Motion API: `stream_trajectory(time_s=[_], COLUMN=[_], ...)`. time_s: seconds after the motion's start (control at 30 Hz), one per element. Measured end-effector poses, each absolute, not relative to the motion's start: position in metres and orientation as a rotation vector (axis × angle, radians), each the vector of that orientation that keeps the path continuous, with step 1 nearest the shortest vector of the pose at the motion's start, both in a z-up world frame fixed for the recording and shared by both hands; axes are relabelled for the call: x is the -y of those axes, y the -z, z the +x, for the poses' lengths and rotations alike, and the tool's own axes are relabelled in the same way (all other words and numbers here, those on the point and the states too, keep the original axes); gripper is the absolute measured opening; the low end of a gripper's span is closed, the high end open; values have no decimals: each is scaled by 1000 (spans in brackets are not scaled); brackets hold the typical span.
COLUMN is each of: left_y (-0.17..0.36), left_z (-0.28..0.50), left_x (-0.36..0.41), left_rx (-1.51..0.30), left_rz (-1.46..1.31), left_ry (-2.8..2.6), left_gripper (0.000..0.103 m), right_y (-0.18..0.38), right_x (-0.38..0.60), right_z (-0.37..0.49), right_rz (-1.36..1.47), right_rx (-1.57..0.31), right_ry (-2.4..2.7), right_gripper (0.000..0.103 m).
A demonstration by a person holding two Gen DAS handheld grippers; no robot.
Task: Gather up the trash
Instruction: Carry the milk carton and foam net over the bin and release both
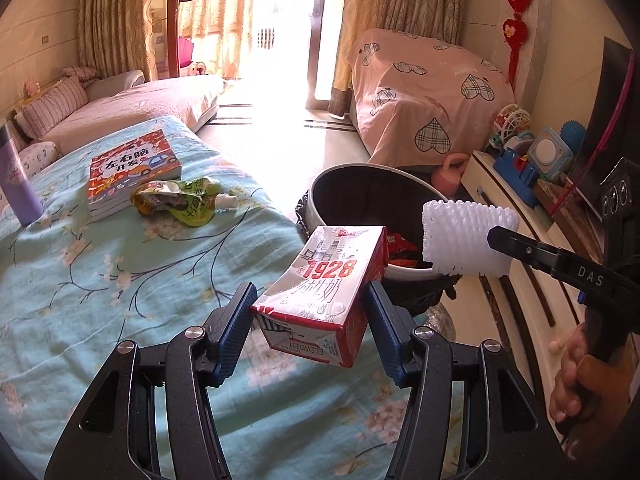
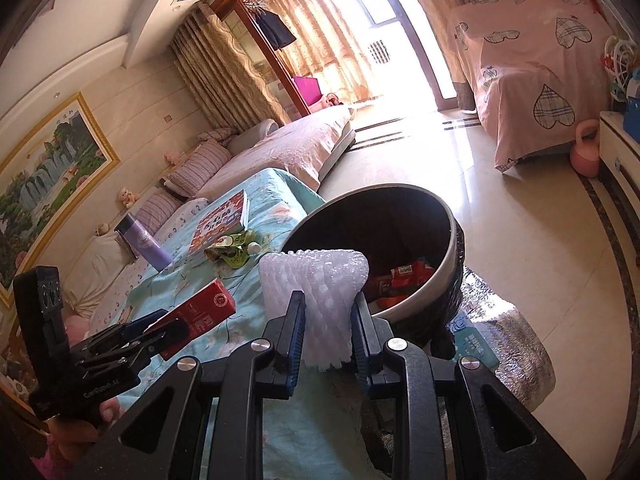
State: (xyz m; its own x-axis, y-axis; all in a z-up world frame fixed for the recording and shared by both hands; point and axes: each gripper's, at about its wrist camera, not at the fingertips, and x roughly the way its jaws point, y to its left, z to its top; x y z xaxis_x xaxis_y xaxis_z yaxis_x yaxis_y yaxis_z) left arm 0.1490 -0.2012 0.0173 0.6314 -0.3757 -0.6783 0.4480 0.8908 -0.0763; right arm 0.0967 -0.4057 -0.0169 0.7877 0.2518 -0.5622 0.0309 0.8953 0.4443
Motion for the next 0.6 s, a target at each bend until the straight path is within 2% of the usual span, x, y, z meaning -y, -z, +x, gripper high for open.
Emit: stream_trajectory(time_s=[0.6], left_y=[-28], left_z=[184], left_x=[243], left_rx=[-752], left_rz=[165], left_ry=[498], left_gripper=[55], right_y=[5], right_x=[425], right_z=[126], right_rz=[367], right_rx=[-642], right_ry=[-51], right_gripper=[23])
